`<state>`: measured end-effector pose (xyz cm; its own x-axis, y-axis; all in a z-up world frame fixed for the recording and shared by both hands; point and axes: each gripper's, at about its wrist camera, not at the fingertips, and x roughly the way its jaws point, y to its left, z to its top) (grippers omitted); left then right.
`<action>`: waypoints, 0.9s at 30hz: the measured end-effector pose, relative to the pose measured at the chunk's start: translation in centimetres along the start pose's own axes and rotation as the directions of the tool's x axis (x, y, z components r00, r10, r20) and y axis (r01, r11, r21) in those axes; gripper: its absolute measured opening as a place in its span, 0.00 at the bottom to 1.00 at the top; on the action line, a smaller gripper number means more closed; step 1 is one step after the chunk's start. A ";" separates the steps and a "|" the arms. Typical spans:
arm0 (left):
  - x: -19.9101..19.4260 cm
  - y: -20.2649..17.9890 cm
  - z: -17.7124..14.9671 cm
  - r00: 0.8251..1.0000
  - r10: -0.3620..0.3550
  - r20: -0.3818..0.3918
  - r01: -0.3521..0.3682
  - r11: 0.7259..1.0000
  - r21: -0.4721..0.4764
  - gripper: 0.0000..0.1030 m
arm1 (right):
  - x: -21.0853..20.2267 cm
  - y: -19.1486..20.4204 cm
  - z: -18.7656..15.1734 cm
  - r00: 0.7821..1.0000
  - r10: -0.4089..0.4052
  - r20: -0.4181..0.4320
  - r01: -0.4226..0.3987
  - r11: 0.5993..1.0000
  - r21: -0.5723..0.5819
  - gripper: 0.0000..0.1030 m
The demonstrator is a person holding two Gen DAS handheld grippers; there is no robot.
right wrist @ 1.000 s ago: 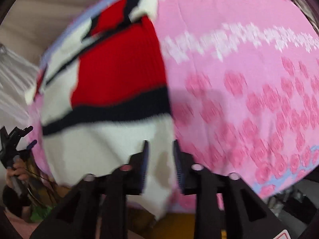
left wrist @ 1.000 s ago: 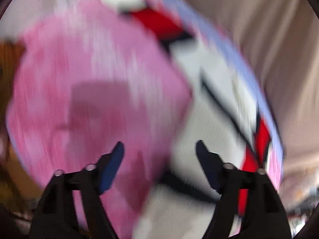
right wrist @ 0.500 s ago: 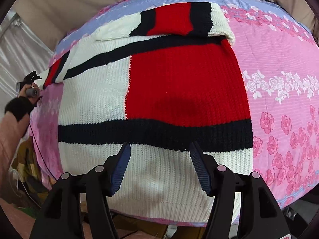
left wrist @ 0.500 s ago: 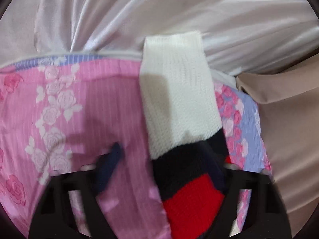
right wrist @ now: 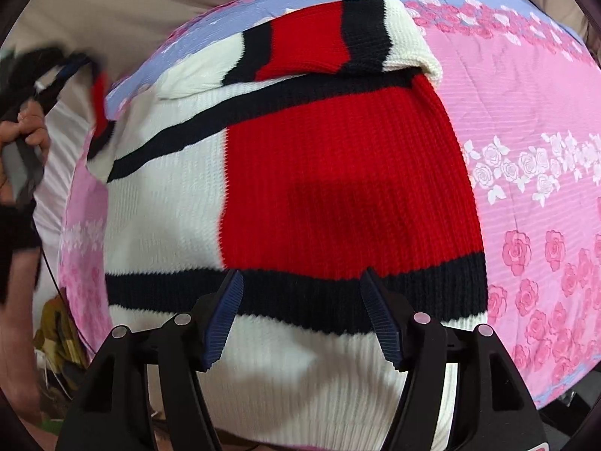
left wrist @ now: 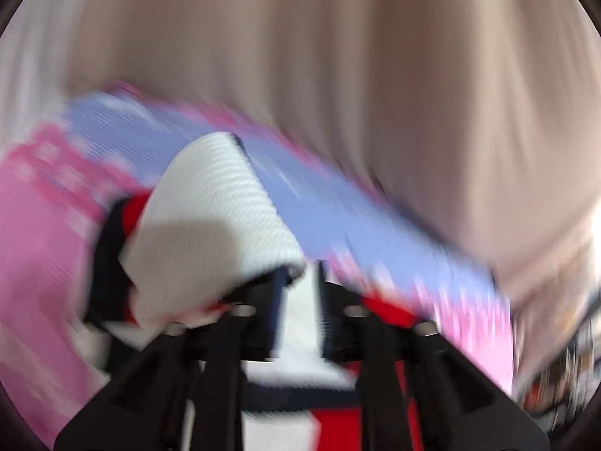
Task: Fold small clothes
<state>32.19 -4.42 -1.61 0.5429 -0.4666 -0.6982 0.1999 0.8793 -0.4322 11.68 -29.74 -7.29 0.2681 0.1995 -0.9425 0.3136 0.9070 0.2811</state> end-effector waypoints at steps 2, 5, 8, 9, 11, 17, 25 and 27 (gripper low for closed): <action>2.7 -2.8 -4.7 0.994 0.011 -0.113 -0.007 0.999 0.036 0.63 | 0.4 -1.0 0.5 1.000 -0.013 0.008 0.013 1.000 0.015 0.62; 2.9 -2.4 -8.8 0.987 -0.017 -0.160 0.014 1.000 -0.024 0.69 | -0.1 -2.3 1.5 0.998 -0.037 0.050 0.036 0.999 0.021 0.62; 0.9 1.4 -9.6 0.991 0.031 -0.130 -0.050 0.987 -0.152 0.72 | -1.1 -2.7 3.5 0.991 -0.067 0.120 0.072 0.996 -0.044 0.67; 0.2 3.1 -9.3 0.992 0.054 -0.115 -0.077 0.975 -0.208 0.72 | -1.1 -2.6 4.3 0.990 -0.061 0.131 0.069 0.996 -0.064 0.67; -0.7 6.6 -8.6 0.991 0.102 -0.086 -0.124 0.940 -0.317 0.76 | -0.7 -1.9 7.0 0.991 -0.005 0.135 0.018 0.995 -0.097 0.67; -0.3 13.3 -6.9 0.978 0.188 -0.093 -0.209 0.856 -0.474 0.77 | 2.3 4.8 15.1 0.976 0.004 0.219 0.073 0.937 -0.343 0.72; 0.8 15.8 -6.3 0.969 0.222 -0.104 -0.244 0.829 -0.504 0.76 | 10.2 14.4 17.2 0.926 -0.127 0.355 0.363 0.548 -0.753 0.71; 0.3 16.0 -6.7 0.967 0.228 -0.111 -0.253 0.835 -0.489 0.76 | 10.3 15.4 17.8 0.942 -0.091 0.323 0.318 0.549 -0.773 0.19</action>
<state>30.05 8.86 -12.55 0.4806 -0.2609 -0.8372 -0.3690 0.8059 -0.4630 35.47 -20.33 -9.42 0.5184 -0.0141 -0.8550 -0.4470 0.8479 -0.2850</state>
